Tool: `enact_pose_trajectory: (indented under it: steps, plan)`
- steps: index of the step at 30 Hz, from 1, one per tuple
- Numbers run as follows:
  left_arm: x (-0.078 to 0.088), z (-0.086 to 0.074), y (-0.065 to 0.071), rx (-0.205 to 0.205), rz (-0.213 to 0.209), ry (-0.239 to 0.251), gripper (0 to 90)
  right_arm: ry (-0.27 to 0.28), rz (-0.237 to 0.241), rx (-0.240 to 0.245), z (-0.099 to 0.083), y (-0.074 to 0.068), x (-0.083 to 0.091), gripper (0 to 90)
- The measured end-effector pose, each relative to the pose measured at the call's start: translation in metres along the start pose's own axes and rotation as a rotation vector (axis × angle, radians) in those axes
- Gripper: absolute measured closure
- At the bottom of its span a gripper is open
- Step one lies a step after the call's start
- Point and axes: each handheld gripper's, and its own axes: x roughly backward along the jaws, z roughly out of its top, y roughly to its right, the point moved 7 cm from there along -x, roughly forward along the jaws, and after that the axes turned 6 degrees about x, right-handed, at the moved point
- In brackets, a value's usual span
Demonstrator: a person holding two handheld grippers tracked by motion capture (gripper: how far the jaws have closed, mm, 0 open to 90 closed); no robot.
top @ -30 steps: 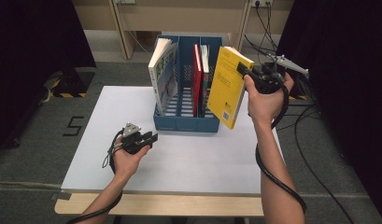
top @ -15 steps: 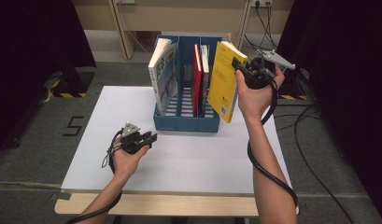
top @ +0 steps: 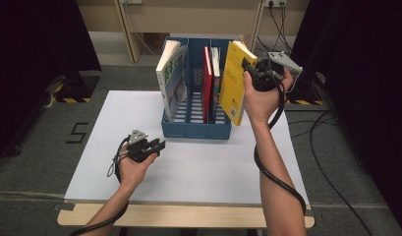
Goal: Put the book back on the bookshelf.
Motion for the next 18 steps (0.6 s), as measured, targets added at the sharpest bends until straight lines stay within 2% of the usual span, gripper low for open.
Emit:
enact_pose_trajectory:
  steps: [18]
  plan:
    - [0.001, -0.001, -0.005, 0.006, 0.007, 0.001, 66.7, 0.019, -0.026, 0.009, -0.002, -0.014, -0.021, 76.5]
